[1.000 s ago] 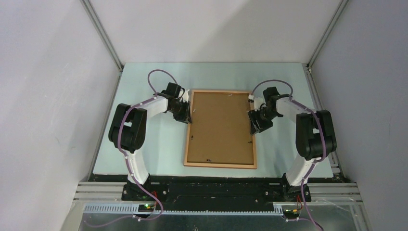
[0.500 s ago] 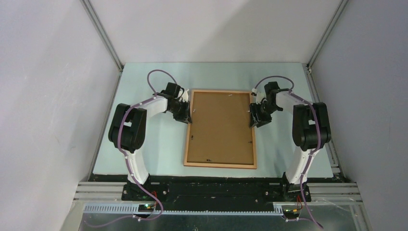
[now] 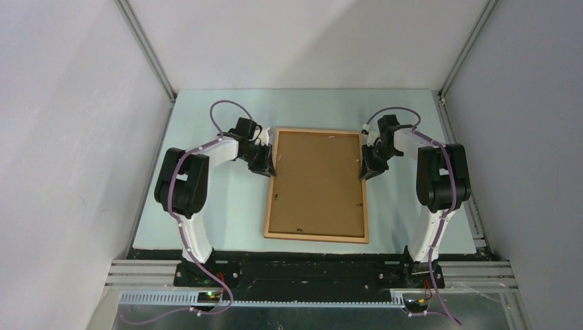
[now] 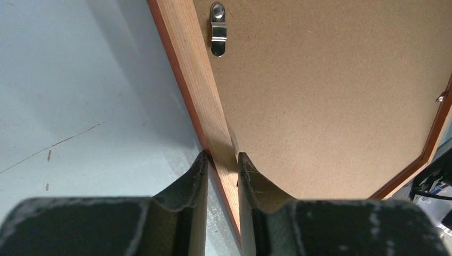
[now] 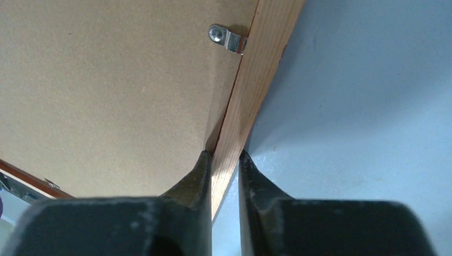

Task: Put the photo into the frame
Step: Move the photo frame to the center of the board.

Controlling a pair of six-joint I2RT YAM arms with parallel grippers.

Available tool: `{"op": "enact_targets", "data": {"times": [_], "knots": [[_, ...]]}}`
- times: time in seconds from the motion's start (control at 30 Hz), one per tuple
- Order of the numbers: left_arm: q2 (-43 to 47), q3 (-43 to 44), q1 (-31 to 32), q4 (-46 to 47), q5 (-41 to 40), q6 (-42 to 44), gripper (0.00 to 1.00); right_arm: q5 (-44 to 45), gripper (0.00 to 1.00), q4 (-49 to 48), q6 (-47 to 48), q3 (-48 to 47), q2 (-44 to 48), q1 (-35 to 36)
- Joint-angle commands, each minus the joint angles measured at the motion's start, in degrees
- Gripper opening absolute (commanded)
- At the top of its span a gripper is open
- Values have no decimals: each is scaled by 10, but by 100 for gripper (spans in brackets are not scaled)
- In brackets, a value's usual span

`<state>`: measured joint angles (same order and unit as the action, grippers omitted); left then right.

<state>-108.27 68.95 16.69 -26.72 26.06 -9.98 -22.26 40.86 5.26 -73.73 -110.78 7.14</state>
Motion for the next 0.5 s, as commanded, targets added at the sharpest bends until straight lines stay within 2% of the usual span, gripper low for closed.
{"op": "enact_targets", "data": {"times": [0.0,0.17,0.33,0.47], "knots": [[11,9,2,19,76,16,2,17,10,-6,8,-15,-5,-8],[9,8,3,19,94,19,17,17,0,7,28,-15,0,-20],[7,9,5,19,99,22,32,20,0,15,51,-7,7,-34],[3,10,6,19,95,22,38,22,0,17,68,8,19,-46]]}}
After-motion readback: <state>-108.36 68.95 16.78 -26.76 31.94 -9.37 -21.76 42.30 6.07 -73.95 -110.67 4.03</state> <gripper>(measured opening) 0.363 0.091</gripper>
